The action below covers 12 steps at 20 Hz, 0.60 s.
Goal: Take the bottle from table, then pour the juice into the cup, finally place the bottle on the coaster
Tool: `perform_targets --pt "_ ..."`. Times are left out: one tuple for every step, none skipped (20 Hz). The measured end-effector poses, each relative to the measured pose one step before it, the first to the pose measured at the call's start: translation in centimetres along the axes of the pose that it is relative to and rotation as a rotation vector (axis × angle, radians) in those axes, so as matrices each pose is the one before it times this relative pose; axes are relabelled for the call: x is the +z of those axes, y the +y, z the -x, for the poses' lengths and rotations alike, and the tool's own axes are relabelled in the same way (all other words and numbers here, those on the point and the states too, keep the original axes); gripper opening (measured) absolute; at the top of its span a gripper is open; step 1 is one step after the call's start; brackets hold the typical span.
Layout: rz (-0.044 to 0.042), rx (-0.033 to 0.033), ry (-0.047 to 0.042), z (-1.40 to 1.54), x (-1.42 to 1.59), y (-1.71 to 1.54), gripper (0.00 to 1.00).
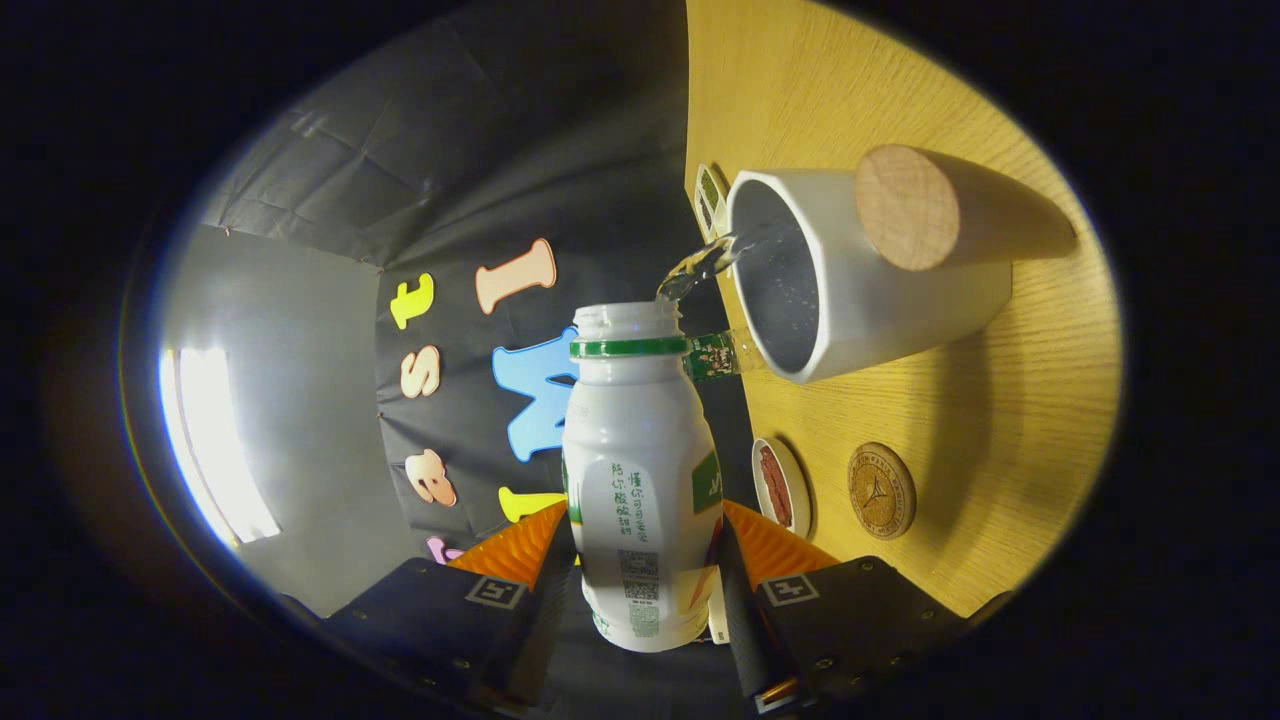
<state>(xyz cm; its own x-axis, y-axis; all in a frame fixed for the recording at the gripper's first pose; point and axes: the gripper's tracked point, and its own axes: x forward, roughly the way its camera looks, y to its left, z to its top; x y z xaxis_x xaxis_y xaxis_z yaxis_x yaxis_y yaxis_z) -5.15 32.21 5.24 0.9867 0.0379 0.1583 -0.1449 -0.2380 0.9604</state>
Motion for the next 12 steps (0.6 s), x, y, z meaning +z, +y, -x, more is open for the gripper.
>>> perform_targets --pt "-0.00386 0.00119 0.00092 -0.031 -0.055 -0.003 0.70" --pt "-0.00550 0.00198 0.00140 -0.054 -0.099 0.113 0.70" --pt "-0.00646 0.00391 0.00160 -0.015 -0.081 0.071 0.70" --pt "-0.00638 0.00400 0.00226 -0.090 -0.094 0.124 0.70" --pt "-0.00341 0.00351 0.00300 -0.111 -0.143 0.052 0.70" --pt "-0.00277 0.00292 0.00324 -0.070 -0.146 0.079 0.70" --pt "-0.00330 0.00348 0.00323 -0.134 -0.183 0.038 0.70" --pt "-0.00548 0.00306 0.00252 0.064 -0.132 0.199 0.70" --pt "-0.00516 0.00416 0.00314 0.030 -0.175 0.235 0.70" --pt "-0.00377 0.00417 0.00177 0.184 -0.162 0.297 0.70" --pt "-0.00194 0.00366 0.00129 0.091 -0.086 0.112 0.70" --pt "-0.00277 0.00170 0.00192 -0.025 -0.096 0.065 0.70"
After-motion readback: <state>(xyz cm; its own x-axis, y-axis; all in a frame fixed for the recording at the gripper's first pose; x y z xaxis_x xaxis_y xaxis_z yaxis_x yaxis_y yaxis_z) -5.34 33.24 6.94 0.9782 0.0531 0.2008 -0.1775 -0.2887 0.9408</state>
